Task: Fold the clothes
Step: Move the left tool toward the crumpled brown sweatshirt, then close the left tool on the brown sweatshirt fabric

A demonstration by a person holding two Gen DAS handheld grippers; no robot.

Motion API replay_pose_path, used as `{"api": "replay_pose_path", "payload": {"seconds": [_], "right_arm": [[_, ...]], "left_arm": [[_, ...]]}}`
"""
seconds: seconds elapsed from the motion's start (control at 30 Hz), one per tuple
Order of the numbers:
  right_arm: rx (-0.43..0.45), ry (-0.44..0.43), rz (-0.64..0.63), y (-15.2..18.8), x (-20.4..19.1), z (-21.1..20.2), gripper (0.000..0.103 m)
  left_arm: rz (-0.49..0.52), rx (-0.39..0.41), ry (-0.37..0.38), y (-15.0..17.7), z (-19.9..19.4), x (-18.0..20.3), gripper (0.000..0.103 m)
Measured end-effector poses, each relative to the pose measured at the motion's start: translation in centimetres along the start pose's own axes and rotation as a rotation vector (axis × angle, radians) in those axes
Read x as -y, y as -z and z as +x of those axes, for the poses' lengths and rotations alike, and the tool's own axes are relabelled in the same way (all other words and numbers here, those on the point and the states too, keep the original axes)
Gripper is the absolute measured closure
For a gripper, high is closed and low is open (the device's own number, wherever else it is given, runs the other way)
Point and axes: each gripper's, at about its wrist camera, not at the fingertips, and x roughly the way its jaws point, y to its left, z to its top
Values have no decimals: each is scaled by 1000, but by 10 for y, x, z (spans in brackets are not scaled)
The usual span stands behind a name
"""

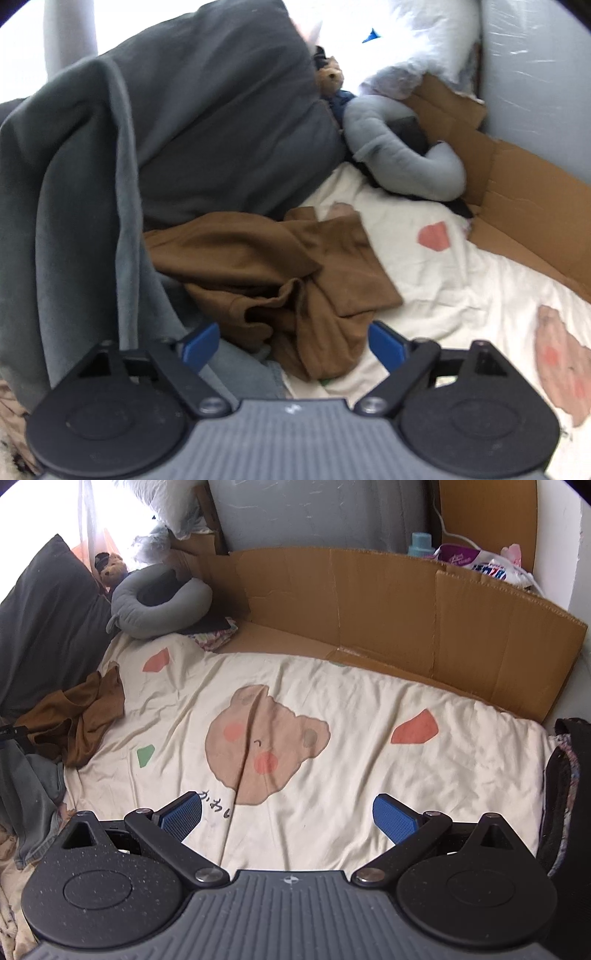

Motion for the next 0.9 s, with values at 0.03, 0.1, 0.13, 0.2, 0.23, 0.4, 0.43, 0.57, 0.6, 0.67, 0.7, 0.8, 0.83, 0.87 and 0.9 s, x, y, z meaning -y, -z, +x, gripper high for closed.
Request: {"api": "replay_pose_path", "payload": {"seconds": [0.03, 0.1, 0.13, 0.2, 0.23, 0.4, 0.43, 0.57, 0.6, 0.67, 0.7, 0.8, 0.83, 0.87, 0.9], "right_arm": [[1, -4, -6, 3, -1, 3, 2], [0, -13, -10, 8, -3, 9, 2], [-6, -19, -9, 11, -3, 13, 2], [-20, -30, -1, 17, -4, 20, 2], [-28, -35, 3, 20, -4, 23, 2], [-51, -61, 6, 33, -8, 35, 2], [-52, -67, 2, 34, -10, 36, 2], [-45, -95, 4, 39, -12, 40, 4], [-47, -96, 12, 40, -12, 41, 4], [-55, -103, 22, 43, -11, 44, 7], [-59, -104, 19, 45, -12, 45, 8], [-67, -105, 12, 50, -13, 47, 9], [-69, -107, 13, 51, -13, 47, 9], [-71, -109, 15, 52, -13, 47, 9], [-73, -112, 17, 52, -13, 48, 9]], "left_arm": [[-7, 6, -6, 1, 4, -3, 14], [-21, 17, -17, 2, 11, -8, 18], [-19, 24, -20, 3, 14, -10, 21], [-14, 33, -27, 5, 22, -11, 22], [-13, 37, -30, 6, 26, -12, 24], [-19, 52, -23, 10, 48, -14, 37], [-18, 63, -25, 11, 51, -15, 38], [-4, 69, -54, 13, 68, -19, 44], [0, 65, -63, 13, 73, -21, 48], [-14, 51, -73, 14, 81, -25, 53], [-14, 45, -82, 14, 84, -26, 54], [-15, 22, -115, 13, 93, -29, 66], [-24, 14, -119, 12, 94, -32, 79], [-35, 14, -120, 13, 94, -33, 86], [-46, 16, -121, 13, 94, -35, 92]]}}
